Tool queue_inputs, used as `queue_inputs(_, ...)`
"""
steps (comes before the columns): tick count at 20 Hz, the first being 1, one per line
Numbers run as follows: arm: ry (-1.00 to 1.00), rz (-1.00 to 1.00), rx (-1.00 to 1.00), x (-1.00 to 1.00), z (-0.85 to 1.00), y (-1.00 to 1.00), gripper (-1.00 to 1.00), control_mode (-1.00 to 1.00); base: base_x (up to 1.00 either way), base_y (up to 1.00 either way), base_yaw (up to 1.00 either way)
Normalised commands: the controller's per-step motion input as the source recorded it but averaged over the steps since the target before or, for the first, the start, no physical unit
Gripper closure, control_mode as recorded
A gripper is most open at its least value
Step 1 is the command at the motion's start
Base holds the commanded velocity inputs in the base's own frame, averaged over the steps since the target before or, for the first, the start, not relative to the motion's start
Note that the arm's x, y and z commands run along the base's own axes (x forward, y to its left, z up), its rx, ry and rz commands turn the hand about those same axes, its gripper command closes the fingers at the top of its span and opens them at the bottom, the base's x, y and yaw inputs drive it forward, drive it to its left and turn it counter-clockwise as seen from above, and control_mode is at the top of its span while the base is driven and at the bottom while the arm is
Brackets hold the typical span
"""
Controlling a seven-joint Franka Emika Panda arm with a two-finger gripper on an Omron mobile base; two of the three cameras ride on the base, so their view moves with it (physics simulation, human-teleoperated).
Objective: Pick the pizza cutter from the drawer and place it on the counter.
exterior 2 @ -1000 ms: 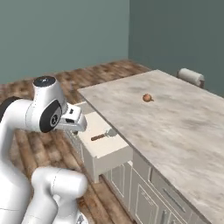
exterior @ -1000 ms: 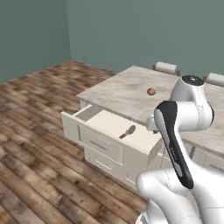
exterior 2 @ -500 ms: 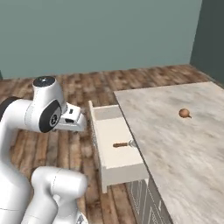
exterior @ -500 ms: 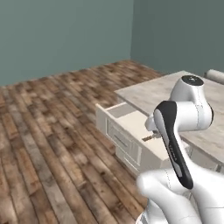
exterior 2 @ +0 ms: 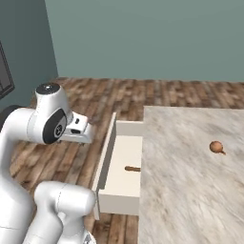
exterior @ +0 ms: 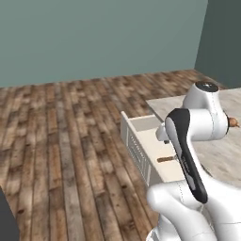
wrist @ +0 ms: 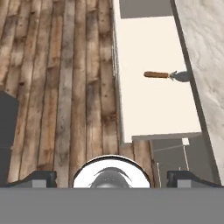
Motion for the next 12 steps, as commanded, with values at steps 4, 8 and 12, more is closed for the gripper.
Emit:
queue_inputs(4, 0.11, 0.30, 0.01, 0.00, -0.35, -0.42, -1.00, -1.00, 0.00, 0.00, 0.00)
queue_inputs(8, 0.12, 0.05, 0.03, 0.06, -0.61, -0.14, -1.00, -1.00, 0.00, 0.00, 0.00)
queue_inputs(12, 0.17, 0.00, 0.00, 0.33, -0.76, 0.00, -1.00, -1.00, 0.00, 0.00, 0.00)
